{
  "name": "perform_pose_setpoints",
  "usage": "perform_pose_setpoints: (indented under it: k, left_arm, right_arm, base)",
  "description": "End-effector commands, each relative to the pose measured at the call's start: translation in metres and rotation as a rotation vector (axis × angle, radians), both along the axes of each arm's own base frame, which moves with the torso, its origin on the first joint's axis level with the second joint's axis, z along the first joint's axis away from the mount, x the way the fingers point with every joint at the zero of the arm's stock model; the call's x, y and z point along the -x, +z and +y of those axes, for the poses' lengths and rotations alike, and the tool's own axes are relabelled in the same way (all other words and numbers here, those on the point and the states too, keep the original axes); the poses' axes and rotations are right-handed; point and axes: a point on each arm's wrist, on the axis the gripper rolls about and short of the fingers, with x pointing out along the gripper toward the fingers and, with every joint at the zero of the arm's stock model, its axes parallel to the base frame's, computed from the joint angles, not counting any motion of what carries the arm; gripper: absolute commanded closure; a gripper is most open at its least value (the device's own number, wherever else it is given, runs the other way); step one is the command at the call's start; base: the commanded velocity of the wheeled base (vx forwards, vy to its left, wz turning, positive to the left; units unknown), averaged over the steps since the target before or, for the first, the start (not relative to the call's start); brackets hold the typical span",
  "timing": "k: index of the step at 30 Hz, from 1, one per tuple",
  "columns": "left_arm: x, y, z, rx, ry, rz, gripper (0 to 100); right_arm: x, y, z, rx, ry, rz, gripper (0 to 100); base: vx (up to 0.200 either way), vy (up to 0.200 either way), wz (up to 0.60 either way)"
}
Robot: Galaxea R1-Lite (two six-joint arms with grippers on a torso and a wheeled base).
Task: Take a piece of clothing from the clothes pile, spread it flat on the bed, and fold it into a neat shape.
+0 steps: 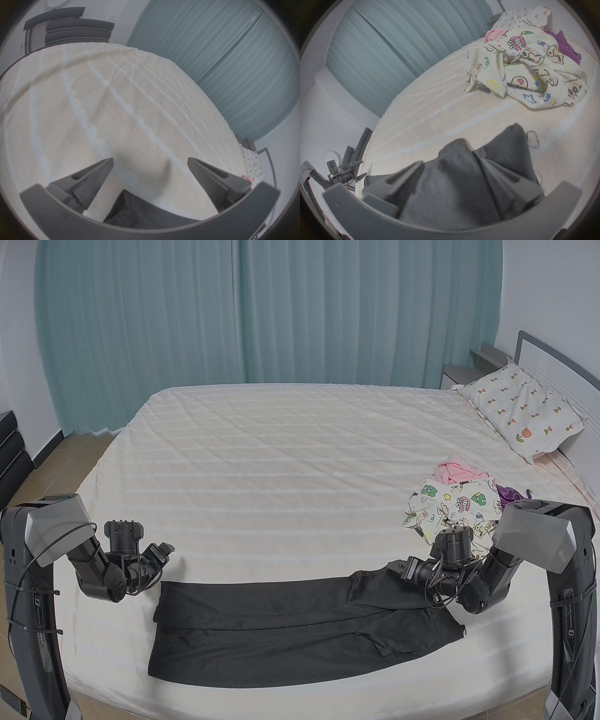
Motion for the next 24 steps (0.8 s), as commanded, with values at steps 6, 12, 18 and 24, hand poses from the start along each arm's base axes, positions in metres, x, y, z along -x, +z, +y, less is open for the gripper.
perform_pose_setpoints:
  k: [6,12,18,24]
  left_arm:
    - [0.000,0.000,0.000,0.001,-0.002,0.002,0]
    - [0.000,0.000,0.000,0.001,0.000,0.003,0]
    - [0.000,-0.001,0.000,0.001,0.000,0.006,0]
    - [0.000,0.000,0.000,0.001,0.000,0.006,0]
  right_arm:
    - [0.019,-0.001,-0.007,0.012,0.001,0.013,100]
    - [0.030,0.000,-0.015,0.009,-0.013,-0.006,100]
    - [0.035,0.001,-0.019,0.012,-0.017,0.006,100]
    - [0.038,-0.001,-0.020,0.016,-0.016,0.016,100]
  base:
    - [0.000,0.000,0.00]
    - [0.000,0.000,0.00]
    - [0.000,0.000,0.00]
    - [0.000,0.000,0.00]
